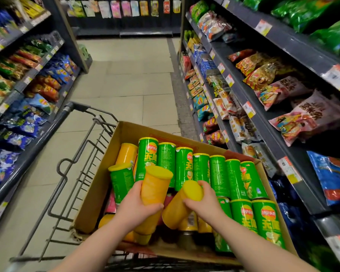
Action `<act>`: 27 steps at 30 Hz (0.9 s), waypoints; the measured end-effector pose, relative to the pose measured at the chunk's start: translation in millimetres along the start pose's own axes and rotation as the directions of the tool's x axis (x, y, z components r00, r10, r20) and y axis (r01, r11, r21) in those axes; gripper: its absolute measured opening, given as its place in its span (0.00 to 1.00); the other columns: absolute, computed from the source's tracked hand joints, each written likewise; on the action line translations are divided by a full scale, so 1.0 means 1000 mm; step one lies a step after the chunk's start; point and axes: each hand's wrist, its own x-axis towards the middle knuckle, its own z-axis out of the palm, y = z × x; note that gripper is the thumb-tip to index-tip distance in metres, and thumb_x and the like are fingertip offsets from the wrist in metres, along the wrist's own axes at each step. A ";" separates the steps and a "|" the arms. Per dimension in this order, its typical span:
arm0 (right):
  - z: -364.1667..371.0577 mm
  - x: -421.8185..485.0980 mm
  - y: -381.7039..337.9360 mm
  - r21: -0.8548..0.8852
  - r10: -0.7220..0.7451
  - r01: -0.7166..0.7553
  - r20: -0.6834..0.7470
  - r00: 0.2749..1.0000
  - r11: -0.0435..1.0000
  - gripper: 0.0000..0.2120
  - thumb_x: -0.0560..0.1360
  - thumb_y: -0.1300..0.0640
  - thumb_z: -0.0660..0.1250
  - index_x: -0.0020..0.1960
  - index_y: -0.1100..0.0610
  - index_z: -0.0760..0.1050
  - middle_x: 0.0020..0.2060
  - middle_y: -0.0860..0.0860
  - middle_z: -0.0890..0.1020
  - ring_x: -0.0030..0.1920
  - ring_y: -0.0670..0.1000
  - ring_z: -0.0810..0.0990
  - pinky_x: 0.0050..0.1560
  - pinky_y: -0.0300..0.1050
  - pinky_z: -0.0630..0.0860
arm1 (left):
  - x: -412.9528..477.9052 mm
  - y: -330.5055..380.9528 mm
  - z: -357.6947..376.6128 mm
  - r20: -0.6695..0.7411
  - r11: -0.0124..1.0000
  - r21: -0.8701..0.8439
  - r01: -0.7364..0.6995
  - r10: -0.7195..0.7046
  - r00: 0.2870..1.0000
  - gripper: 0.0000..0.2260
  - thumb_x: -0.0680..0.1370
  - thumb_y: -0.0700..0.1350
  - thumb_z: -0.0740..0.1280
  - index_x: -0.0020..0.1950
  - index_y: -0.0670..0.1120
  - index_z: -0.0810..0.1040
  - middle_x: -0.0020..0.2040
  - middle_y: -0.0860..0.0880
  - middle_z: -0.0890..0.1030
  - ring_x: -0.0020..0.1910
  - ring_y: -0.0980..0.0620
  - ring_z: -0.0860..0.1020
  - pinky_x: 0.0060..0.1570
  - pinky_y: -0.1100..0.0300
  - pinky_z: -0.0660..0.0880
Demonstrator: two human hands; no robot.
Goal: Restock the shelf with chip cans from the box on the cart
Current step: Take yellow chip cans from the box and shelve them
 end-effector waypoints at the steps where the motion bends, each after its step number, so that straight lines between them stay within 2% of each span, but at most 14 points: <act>1: -0.006 -0.003 -0.004 0.010 -0.016 0.016 -0.028 0.999 1.000 0.39 0.67 0.54 0.75 0.73 0.54 0.60 0.67 0.56 0.67 0.66 0.55 0.68 0.64 0.44 0.65 | 0.000 0.002 -0.001 0.014 1.000 -0.006 -0.007 0.007 1.000 0.34 0.67 0.51 0.77 0.68 0.50 0.65 0.53 0.54 0.72 0.52 0.53 0.72 0.52 0.57 0.71; 5: -0.034 -0.018 -0.020 0.060 -0.048 0.055 -0.117 0.992 0.997 0.38 0.68 0.53 0.75 0.73 0.52 0.60 0.67 0.55 0.67 0.65 0.54 0.69 0.64 0.48 0.69 | 0.002 0.013 -0.001 0.063 0.996 -0.066 -0.060 0.064 0.996 0.37 0.68 0.50 0.77 0.71 0.49 0.63 0.59 0.50 0.74 0.53 0.51 0.72 0.53 0.57 0.71; 8: -0.053 -0.033 -0.029 0.089 -0.069 0.088 -0.203 0.977 0.992 0.37 0.68 0.54 0.75 0.72 0.51 0.62 0.67 0.55 0.68 0.64 0.54 0.70 0.62 0.45 0.68 | 0.004 0.025 -0.001 0.091 0.991 -0.115 -0.073 0.084 0.992 0.37 0.67 0.50 0.78 0.71 0.47 0.64 0.60 0.48 0.75 0.52 0.50 0.73 0.53 0.57 0.71; 12: -0.069 -0.059 -0.038 0.143 -0.064 0.114 -0.315 0.947 0.983 0.39 0.67 0.53 0.76 0.73 0.51 0.60 0.66 0.53 0.70 0.64 0.53 0.71 0.63 0.47 0.70 | 0.001 0.042 0.001 0.166 0.977 -0.177 -0.117 0.147 0.975 0.47 0.55 0.63 0.75 0.70 0.49 0.65 0.60 0.46 0.76 0.54 0.47 0.76 0.56 0.48 0.76; 13: -0.072 -0.067 -0.040 0.155 -0.060 0.121 -0.352 0.934 0.980 0.40 0.67 0.52 0.76 0.73 0.51 0.60 0.64 0.52 0.71 0.62 0.52 0.72 0.61 0.46 0.71 | -0.001 0.045 0.002 0.189 0.973 -0.190 -0.130 0.166 0.968 0.46 0.55 0.63 0.76 0.70 0.50 0.65 0.60 0.47 0.76 0.54 0.48 0.76 0.56 0.49 0.76; 15: -0.078 -0.083 -0.043 0.167 -0.052 0.133 -0.419 0.907 0.977 0.39 0.66 0.50 0.76 0.72 0.50 0.61 0.60 0.49 0.71 0.58 0.50 0.72 0.55 0.43 0.70 | -0.005 0.054 0.005 0.235 0.962 -0.217 -0.163 0.214 0.948 0.39 0.63 0.55 0.79 0.69 0.49 0.65 0.59 0.48 0.75 0.53 0.49 0.75 0.56 0.52 0.75; 17: -0.083 -0.097 -0.043 0.174 -0.037 0.134 -0.472 0.881 0.976 0.36 0.67 0.51 0.76 0.70 0.50 0.63 0.58 0.48 0.71 0.56 0.49 0.72 0.54 0.43 0.70 | -0.007 0.063 0.009 0.268 0.951 -0.239 -0.197 0.260 0.928 0.35 0.68 0.50 0.78 0.70 0.48 0.66 0.59 0.48 0.75 0.53 0.49 0.74 0.55 0.54 0.73; 20: -0.092 -0.119 -0.040 0.194 0.019 0.106 -0.551 0.834 0.975 0.37 0.63 0.46 0.75 0.68 0.49 0.65 0.60 0.51 0.74 0.58 0.52 0.74 0.55 0.47 0.73 | -0.013 0.079 0.016 0.319 0.933 -0.238 -0.268 0.336 0.886 0.40 0.63 0.55 0.78 0.71 0.49 0.66 0.61 0.48 0.76 0.55 0.49 0.75 0.56 0.55 0.73; 23: -0.104 -0.144 -0.034 0.216 0.058 0.102 -0.627 0.777 0.971 0.36 0.64 0.48 0.76 0.68 0.51 0.66 0.59 0.51 0.74 0.55 0.50 0.74 0.50 0.42 0.69 | -0.022 0.097 0.025 0.357 0.910 -0.264 -0.320 0.401 0.844 0.45 0.54 0.63 0.75 0.69 0.52 0.68 0.59 0.49 0.78 0.55 0.49 0.77 0.58 0.51 0.74; 24: -0.109 -0.153 -0.032 0.213 0.063 0.103 -0.652 0.756 0.972 0.35 0.65 0.49 0.77 0.68 0.51 0.66 0.58 0.50 0.74 0.54 0.49 0.74 0.49 0.41 0.68 | -0.025 0.102 0.029 0.367 0.902 -0.280 -0.329 0.418 0.831 0.44 0.54 0.64 0.75 0.68 0.52 0.69 0.58 0.50 0.78 0.54 0.49 0.77 0.57 0.51 0.75; 27: -0.125 -0.176 -0.028 0.204 0.077 0.102 -0.715 0.695 0.974 0.31 0.68 0.53 0.75 0.68 0.52 0.67 0.55 0.49 0.74 0.53 0.48 0.73 0.49 0.40 0.67 | -0.039 0.121 0.036 0.404 0.883 -0.307 -0.355 0.459 0.791 0.33 0.65 0.55 0.77 0.66 0.50 0.69 0.55 0.52 0.76 0.51 0.52 0.75 0.50 0.60 0.69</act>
